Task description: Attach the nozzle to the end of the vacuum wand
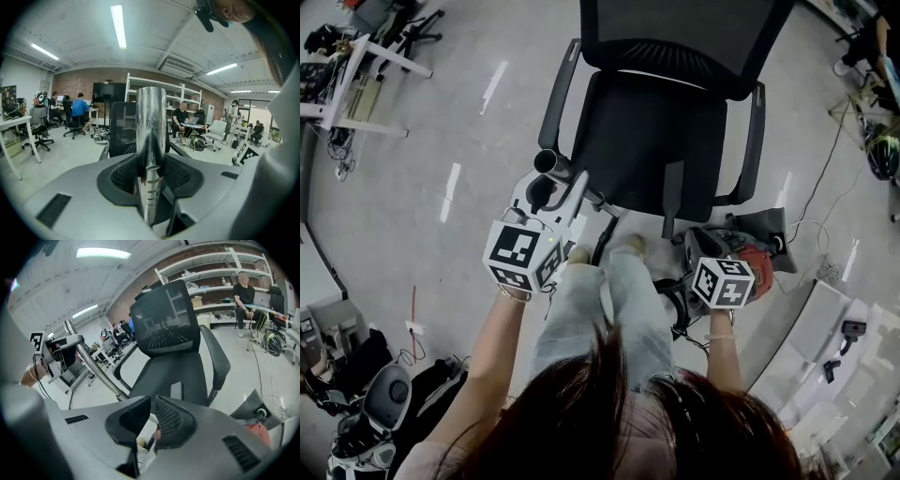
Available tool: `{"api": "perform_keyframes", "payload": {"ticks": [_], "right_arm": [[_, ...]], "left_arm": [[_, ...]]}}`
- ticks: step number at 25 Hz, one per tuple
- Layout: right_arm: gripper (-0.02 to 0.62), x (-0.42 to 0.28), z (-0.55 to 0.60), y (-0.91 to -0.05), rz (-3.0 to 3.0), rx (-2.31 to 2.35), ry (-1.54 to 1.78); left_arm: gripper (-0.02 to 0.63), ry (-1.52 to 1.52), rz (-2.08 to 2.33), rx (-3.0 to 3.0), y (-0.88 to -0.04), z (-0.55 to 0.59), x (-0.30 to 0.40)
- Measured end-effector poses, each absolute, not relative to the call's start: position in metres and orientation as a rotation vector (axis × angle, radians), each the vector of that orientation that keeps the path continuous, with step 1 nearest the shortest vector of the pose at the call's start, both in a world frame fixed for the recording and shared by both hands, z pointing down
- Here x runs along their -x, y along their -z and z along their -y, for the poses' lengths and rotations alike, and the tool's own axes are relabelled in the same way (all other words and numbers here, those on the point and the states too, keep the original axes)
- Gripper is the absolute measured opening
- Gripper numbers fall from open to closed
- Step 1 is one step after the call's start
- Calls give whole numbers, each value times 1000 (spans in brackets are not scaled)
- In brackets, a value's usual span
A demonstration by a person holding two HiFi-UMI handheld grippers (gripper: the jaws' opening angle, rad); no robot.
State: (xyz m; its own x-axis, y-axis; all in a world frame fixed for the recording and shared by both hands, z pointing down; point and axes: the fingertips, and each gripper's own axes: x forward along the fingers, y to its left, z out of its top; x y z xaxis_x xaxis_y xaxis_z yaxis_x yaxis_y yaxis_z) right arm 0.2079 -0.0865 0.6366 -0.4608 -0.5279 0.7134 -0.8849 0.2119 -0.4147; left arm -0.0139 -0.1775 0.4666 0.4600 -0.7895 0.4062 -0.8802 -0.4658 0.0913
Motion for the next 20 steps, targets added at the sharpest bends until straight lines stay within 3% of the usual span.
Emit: {"api": "perform_keyframes", "payload": {"ticks": [20], "right_arm": [[28, -210, 83, -788, 1901, -1240, -1375]], "left_arm": [[157, -379, 1442, -2447, -472, 173, 16]]}}
